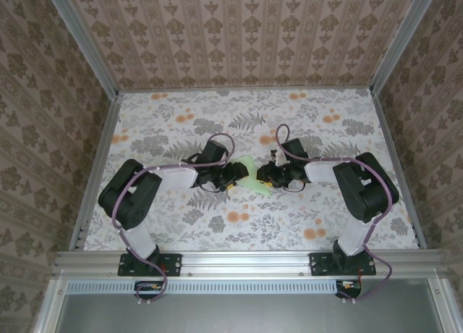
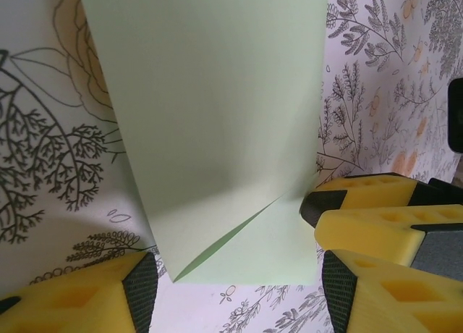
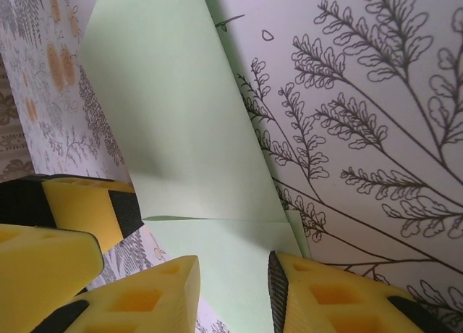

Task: Fold a paper plane with a square sheet of paper (pick it up from the middle)

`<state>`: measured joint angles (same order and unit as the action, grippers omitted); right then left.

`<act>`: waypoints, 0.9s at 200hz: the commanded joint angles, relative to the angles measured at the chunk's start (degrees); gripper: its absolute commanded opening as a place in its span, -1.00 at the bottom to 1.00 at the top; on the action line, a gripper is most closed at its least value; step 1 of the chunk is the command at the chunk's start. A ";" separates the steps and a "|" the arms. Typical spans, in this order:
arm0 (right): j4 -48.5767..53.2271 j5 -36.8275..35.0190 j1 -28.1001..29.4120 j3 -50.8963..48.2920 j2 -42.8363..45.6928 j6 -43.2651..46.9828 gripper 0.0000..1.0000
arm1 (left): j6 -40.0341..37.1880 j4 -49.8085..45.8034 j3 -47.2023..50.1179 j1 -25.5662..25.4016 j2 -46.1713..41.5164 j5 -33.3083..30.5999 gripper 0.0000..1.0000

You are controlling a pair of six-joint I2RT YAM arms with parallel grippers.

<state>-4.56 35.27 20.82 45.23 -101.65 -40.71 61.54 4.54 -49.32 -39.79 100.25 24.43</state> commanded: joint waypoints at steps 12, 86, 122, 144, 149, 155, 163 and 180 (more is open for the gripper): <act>3.17 -1.08 -0.78 -2.27 -2.38 0.02 -0.34 | 1.97 1.92 -1.58 -0.53 1.57 1.65 0.30; 1.57 0.34 -1.38 -2.78 -2.51 -0.42 -0.33 | 4.27 9.05 -1.01 -0.61 3.00 3.50 0.18; -1.77 0.99 -1.35 -3.65 -1.00 1.22 -0.25 | 5.24 10.80 0.02 -0.64 2.98 3.12 -0.22; -3.42 0.71 -1.31 -3.75 1.12 3.61 -0.20 | 5.74 11.63 0.45 -0.58 3.11 3.04 -0.45; -3.80 0.51 -1.30 -3.75 1.64 4.13 -0.18 | 5.80 11.67 0.45 -0.63 3.16 3.04 -0.49; -4.34 0.21 -1.29 -3.83 2.27 4.62 -0.16 | 5.81 11.65 0.43 -0.65 3.20 3.17 -0.54; -5.04 -0.07 -1.31 -3.86 3.16 5.39 -0.12 | 5.80 11.64 0.43 -0.72 3.20 3.17 -0.63; -6.12 -1.33 -1.04 -4.25 5.42 7.46 -0.05 | 5.81 11.21 0.39 -0.65 3.20 3.08 -0.79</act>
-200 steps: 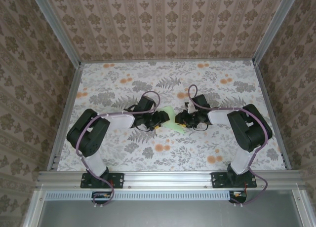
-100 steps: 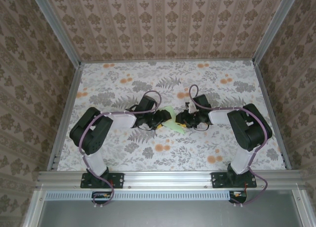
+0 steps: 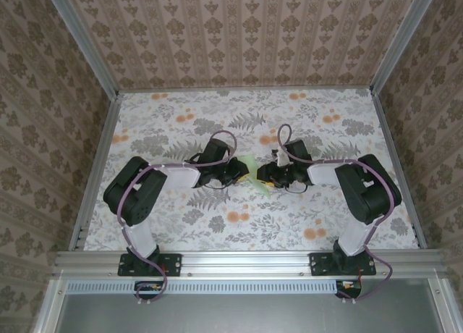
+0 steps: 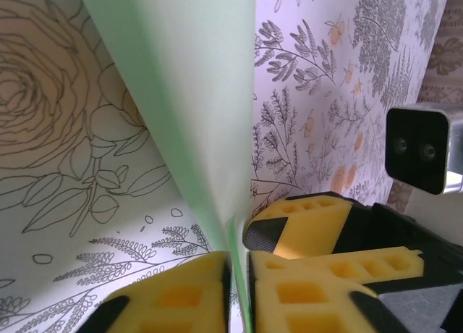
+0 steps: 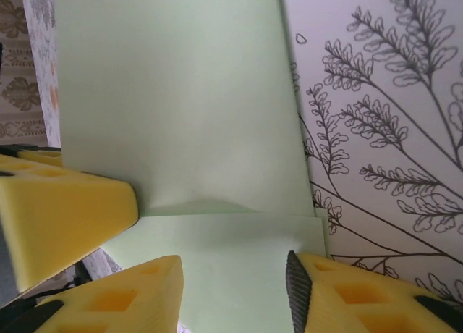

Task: Fold a paper plane with a square sheet of paper (pick it up from the middle)

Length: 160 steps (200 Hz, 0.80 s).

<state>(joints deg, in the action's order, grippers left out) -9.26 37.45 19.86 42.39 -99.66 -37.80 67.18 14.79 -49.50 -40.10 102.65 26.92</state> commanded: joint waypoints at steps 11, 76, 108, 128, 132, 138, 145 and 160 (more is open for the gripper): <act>-1.73 -5.21 0.30 -1.97 5.25 6.45 0.00 | 0.07 0.40 0.42 -0.50 0.80 0.55 -0.85; -3.41 -23.66 8.29 -8.46 18.01 22.27 0.17 | 0.60 -1.92 0.95 -0.35 -1.12 -0.20 -0.92; -5.79 -32.10 14.20 -10.83 19.57 33.18 0.17 | 0.94 -1.78 1.51 -0.23 -1.67 0.23 -0.92; -6.90 -34.83 16.68 -11.18 19.07 37.20 0.18 | 1.07 -1.65 1.79 -0.03 -1.76 0.50 -0.93; -7.07 -35.51 17.30 -11.19 18.69 37.99 0.18 | 1.11 -1.63 1.79 -0.06 -1.75 0.57 -0.93; -7.26 -36.49 18.28 -11.08 18.11 39.65 0.18 | 1.18 -1.68 1.88 0.01 -1.88 0.65 -0.93; -7.42 -37.94 19.35 -10.88 17.23 41.70 0.18 | 1.28 -1.60 1.96 0.09 -2.00 0.72 -0.93; -8.49 -41.57 21.72 -10.50 14.64 45.07 0.17 | 1.46 -1.57 2.12 0.20 -2.51 0.77 -0.93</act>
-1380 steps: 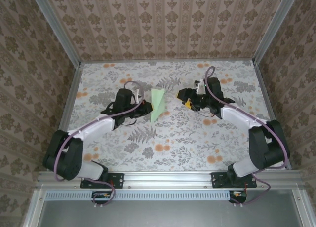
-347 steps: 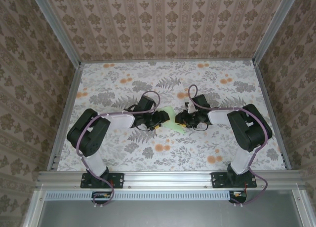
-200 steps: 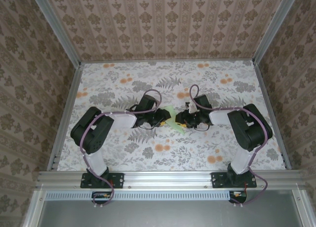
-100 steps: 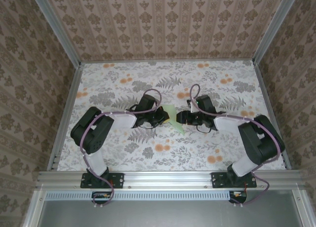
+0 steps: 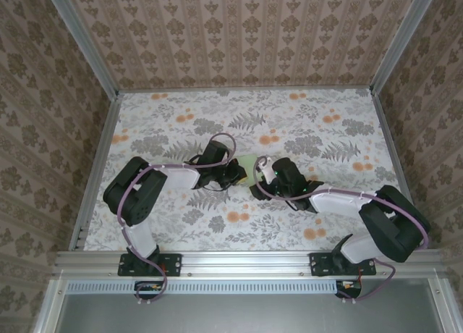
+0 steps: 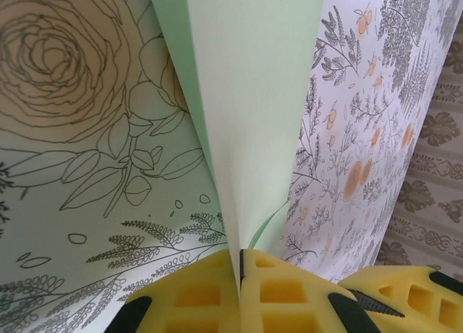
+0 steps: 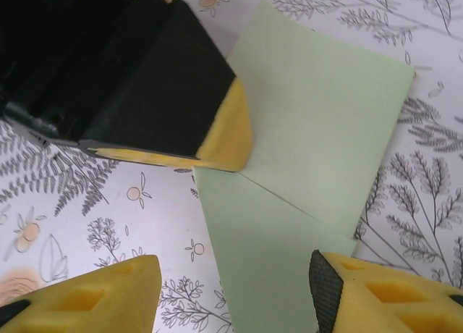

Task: Fold a paper plane with a square sheet of paper (pick it up from the middle)

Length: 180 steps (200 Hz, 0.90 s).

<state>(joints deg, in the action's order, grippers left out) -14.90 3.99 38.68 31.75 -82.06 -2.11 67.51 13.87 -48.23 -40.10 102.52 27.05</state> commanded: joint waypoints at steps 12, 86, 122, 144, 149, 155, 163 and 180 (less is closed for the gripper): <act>-4.44 -10.83 4.27 0.50 -4.92 10.88 0.16 | 1.20 -1.00 1.02 0.42 -2.90 0.55 -0.93; -17.15 -16.15 6.79 0.87 -12.55 13.89 0.05 | 2.01 -2.99 2.33 1.07 -6.36 0.55 -0.94; -20.50 -14.83 6.80 0.05 -14.11 14.03 -0.06 | 2.34 -3.40 2.75 1.34 -6.88 0.40 -0.94; -22.36 -14.21 6.85 -0.46 -14.68 14.06 -0.16 | 2.43 -3.59 2.92 1.43 -6.85 0.37 -0.94; -22.53 -14.17 6.78 -0.45 -14.94 14.13 -0.19 | 2.59 -3.63 2.88 1.42 -6.87 0.44 -0.94; -22.55 -14.08 6.77 -0.31 -15.10 14.25 -0.25 | 2.59 -3.63 2.93 1.42 -6.89 0.46 -0.94; -22.41 -14.01 6.81 -0.13 -15.36 14.32 -0.32 | 2.63 -3.67 2.96 1.52 -6.97 0.37 -0.94; -22.34 -14.02 6.84 -0.18 -15.55 14.41 -0.42 | 2.72 -3.60 3.14 1.84 -7.23 0.45 -0.94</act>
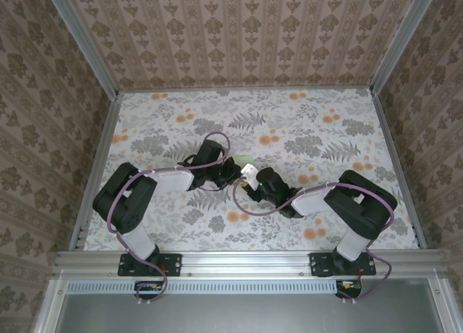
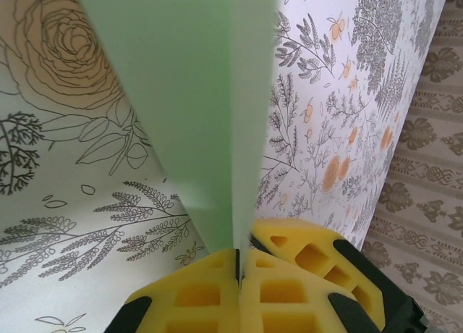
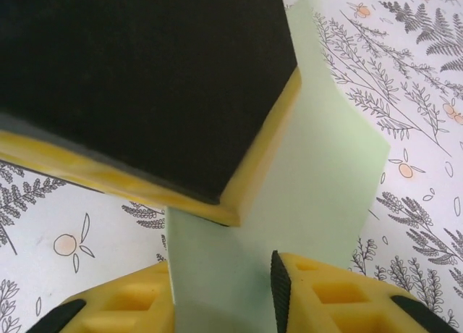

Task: Fold a paper plane with a square sheet of paper (pick it up from the middle)

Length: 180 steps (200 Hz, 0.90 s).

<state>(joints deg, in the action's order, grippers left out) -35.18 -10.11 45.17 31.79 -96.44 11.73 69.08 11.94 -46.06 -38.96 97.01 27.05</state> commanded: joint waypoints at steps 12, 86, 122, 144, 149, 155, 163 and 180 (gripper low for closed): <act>-1.93 0.10 0.36 -0.31 -1.16 0.58 -0.48 | 0.82 -1.86 1.02 0.97 -2.07 0.46 -0.92; 0.08 4.15 -0.25 -0.29 0.25 -4.67 -0.77 | -3.36 -7.88 1.84 6.28 -7.44 0.07 -0.31; 0.88 9.76 -1.71 0.06 1.14 -11.67 -0.83 | -6.17 -11.46 3.92 10.61 -12.75 -1.31 -0.06; 1.62 13.20 -2.29 1.11 0.83 -16.06 -0.86 | -8.14 -13.46 5.09 11.69 -15.90 -3.22 0.03; 1.61 14.36 -2.38 1.29 0.60 -17.31 -0.86 | -8.71 -13.56 5.36 11.66 -16.41 -3.60 0.03; 1.61 15.08 -2.45 1.55 0.33 -18.72 -0.87 | -9.31 -13.50 5.73 11.56 -16.91 -3.83 0.04; 1.47 16.11 -2.58 1.85 -0.07 -20.62 -0.87 | -9.93 -13.12 6.23 11.56 -17.42 -3.71 0.04; 1.16 18.37 -3.04 2.56 -1.05 -24.28 -0.88 | -10.46 -10.64 8.30 11.30 -18.27 -3.35 0.04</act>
<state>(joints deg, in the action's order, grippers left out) -34.30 2.37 42.72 32.12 -96.82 -4.64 61.98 1.23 -40.45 -27.38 80.44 24.40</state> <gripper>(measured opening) 0.067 0.521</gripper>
